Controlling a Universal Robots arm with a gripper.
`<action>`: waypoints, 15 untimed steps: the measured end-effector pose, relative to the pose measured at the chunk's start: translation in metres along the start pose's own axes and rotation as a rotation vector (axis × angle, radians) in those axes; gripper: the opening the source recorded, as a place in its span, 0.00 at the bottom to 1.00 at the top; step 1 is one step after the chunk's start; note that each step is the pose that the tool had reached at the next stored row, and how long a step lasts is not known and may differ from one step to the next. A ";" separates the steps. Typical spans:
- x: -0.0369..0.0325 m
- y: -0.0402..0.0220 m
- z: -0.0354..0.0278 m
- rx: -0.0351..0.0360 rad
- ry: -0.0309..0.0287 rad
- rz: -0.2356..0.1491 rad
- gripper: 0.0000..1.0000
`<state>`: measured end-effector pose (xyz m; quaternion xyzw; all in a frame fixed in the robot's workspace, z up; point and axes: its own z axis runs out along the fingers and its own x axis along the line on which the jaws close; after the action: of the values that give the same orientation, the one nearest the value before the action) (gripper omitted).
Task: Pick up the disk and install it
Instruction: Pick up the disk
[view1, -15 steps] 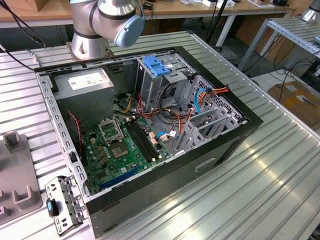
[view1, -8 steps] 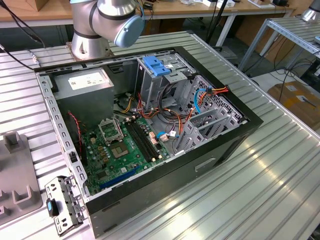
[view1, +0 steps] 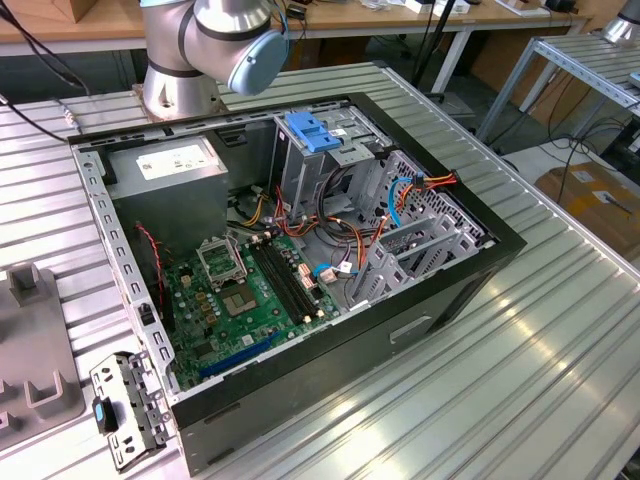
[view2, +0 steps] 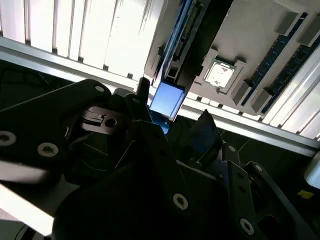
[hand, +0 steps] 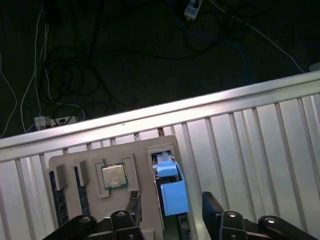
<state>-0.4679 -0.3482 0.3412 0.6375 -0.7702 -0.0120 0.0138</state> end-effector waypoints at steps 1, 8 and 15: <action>0.0000 -0.0001 0.0024 0.0002 0.0010 -0.030 0.60; 0.0010 0.0052 0.0196 0.0005 0.0020 -0.109 0.60; -0.0014 0.0047 0.0366 0.0010 0.0025 -0.124 0.60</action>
<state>-0.4737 -0.3459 0.3049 0.6839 -0.7294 -0.0117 0.0137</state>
